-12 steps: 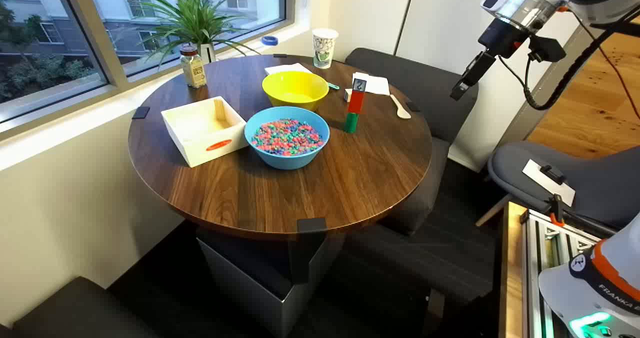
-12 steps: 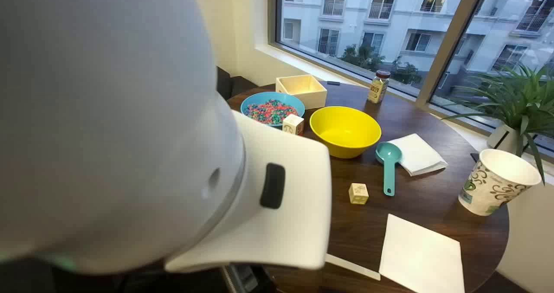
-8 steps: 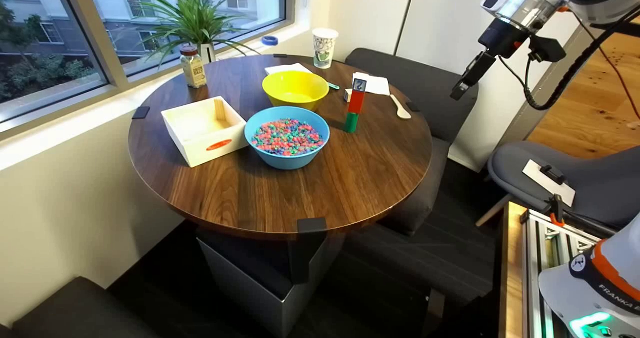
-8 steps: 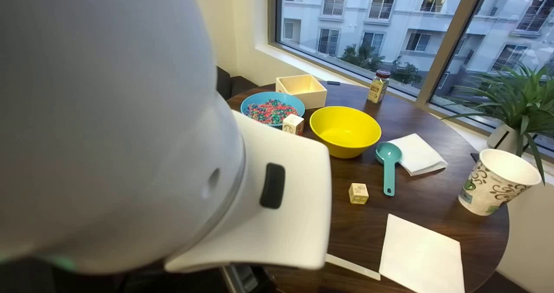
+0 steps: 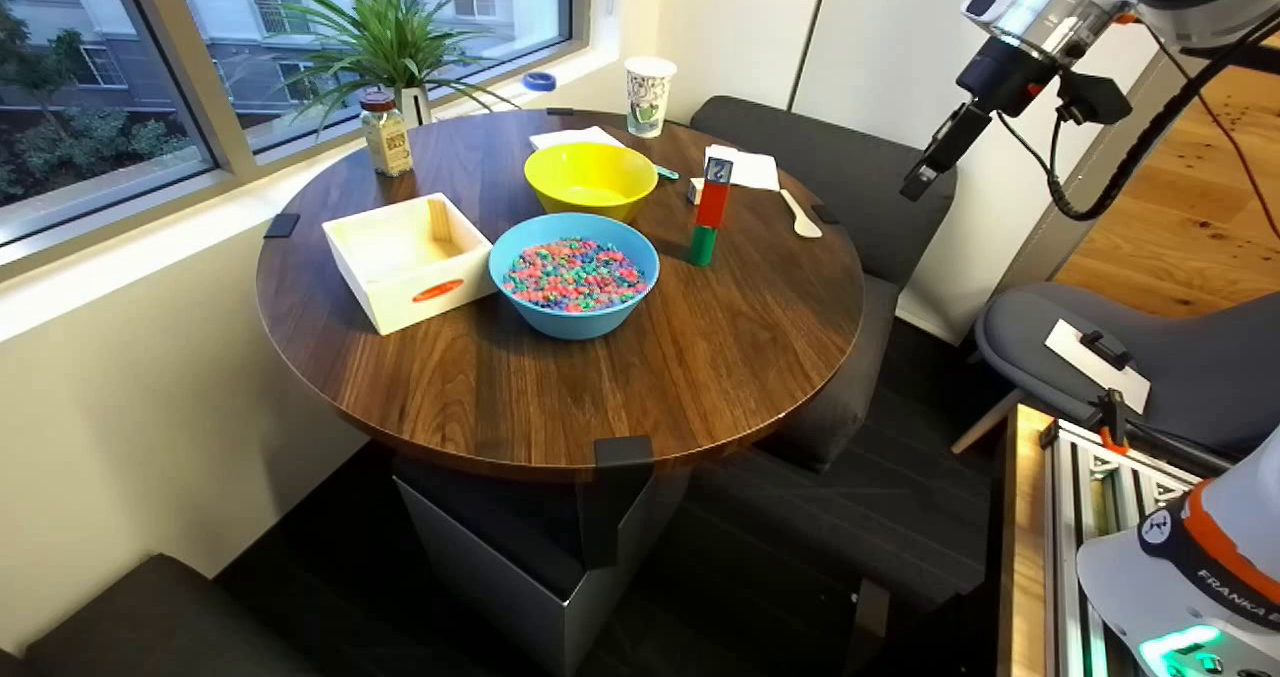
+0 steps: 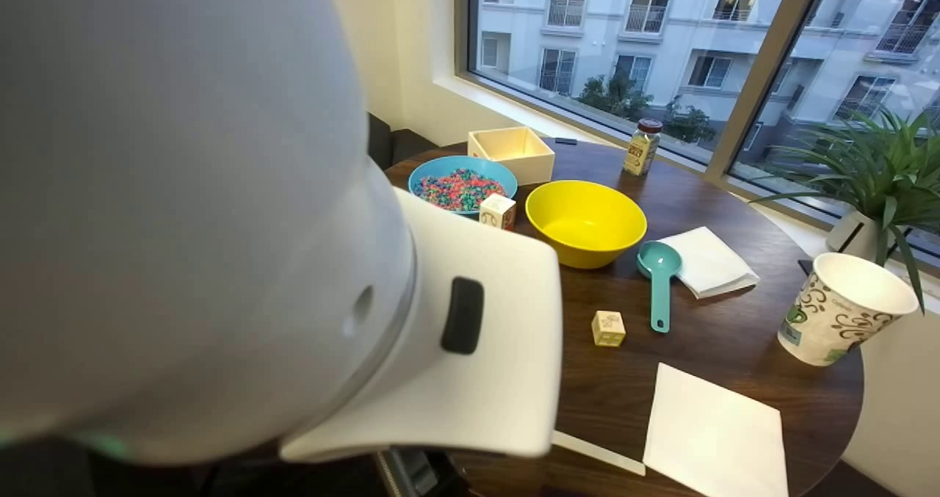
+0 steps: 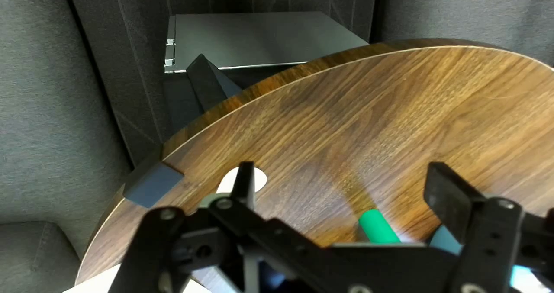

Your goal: Put the top most block on the table, then put the orange block on the white block, then put the green block on the orange block

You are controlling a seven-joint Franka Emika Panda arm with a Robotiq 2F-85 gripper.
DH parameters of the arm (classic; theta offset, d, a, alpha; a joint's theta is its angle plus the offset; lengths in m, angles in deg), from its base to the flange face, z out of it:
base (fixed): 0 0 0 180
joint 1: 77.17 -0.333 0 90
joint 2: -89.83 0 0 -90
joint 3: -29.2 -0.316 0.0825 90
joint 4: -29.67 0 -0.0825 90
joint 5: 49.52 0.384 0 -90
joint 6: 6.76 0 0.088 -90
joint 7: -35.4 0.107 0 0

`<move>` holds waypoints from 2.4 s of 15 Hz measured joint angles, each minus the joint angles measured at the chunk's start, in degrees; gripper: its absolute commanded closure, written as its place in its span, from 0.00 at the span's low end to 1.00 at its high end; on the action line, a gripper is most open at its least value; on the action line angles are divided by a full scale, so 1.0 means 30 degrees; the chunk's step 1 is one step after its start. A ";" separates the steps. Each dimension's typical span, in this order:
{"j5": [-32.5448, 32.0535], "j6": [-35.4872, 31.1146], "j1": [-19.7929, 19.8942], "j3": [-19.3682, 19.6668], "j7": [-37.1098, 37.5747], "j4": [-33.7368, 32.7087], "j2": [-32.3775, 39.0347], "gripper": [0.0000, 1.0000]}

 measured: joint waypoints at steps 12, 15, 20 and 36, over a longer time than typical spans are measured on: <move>-0.0317 0.0000 -0.0340 -0.4006 0.0415 -0.2931 0.2119 0.00; -0.0562 -0.0010 -0.0445 -0.4407 -0.0028 -0.3994 0.3197 0.00; -0.0647 -0.0216 -0.0539 -0.4847 -0.1051 -0.5724 0.4994 0.00; -0.0056 -0.1157 -0.0672 -0.6429 -0.0904 -0.8432 0.7806 0.00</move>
